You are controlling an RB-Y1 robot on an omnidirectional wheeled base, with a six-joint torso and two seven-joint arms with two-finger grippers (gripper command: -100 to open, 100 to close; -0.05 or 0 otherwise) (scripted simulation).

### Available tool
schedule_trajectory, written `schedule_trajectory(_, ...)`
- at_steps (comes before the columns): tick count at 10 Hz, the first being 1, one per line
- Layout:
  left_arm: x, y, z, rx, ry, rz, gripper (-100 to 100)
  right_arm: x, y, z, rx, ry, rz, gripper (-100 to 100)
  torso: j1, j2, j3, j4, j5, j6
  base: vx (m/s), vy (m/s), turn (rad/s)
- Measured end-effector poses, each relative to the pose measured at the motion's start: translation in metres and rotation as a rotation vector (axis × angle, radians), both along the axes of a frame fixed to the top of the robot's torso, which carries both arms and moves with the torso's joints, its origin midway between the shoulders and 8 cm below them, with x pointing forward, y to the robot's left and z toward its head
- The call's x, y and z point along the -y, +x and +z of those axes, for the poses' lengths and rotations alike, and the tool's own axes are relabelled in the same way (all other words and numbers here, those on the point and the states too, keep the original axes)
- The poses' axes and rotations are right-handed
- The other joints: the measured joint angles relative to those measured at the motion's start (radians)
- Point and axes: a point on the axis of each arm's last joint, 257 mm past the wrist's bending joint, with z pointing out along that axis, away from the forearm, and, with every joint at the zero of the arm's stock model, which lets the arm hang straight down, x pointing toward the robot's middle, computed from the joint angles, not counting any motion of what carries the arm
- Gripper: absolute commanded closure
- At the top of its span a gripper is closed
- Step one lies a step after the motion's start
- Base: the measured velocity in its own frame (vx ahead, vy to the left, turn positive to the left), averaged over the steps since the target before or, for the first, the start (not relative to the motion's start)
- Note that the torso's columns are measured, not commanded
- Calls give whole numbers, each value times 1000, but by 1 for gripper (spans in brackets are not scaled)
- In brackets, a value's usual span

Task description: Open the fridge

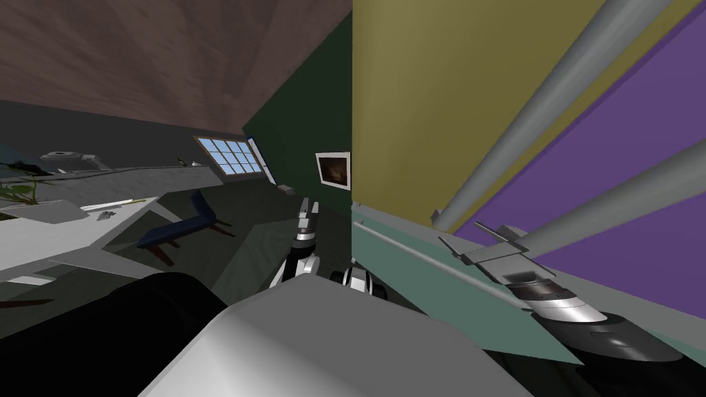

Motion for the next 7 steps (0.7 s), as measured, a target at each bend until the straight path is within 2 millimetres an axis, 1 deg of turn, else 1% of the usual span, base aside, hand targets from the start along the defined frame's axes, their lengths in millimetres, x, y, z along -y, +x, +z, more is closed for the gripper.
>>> schedule_trajectory(1,0,0,0,0,0,0,0,0,0,0,3,-52,0,-100,-12,13,9,5,-4,4,62,56,-43)
schedule_trajectory(2,0,0,0,0,0,0,0,2,1,0,5,-58,-5,-100,-16,22,15,7,-6,2,-142,-55,-71)
schedule_trajectory(3,0,0,0,0,0,0,0,9,8,-1,19,-35,-29,-100,-21,29,19,9,-7,4,-186,-71,-27)
schedule_trajectory(4,0,0,0,0,0,0,0,14,15,-6,26,-12,-46,-100,-17,27,18,9,-6,4,-82,-59,4)
schedule_trajectory(5,0,0,0,0,0,0,0,16,23,-10,29,6,-51,-100,-12,16,11,6,-4,4,-16,-38,4)
schedule_trajectory(7,0,0,0,0,0,0,0,27,33,-12,46,28,-67,-100,-7,8,5,3,-2,4,11,0,-6)
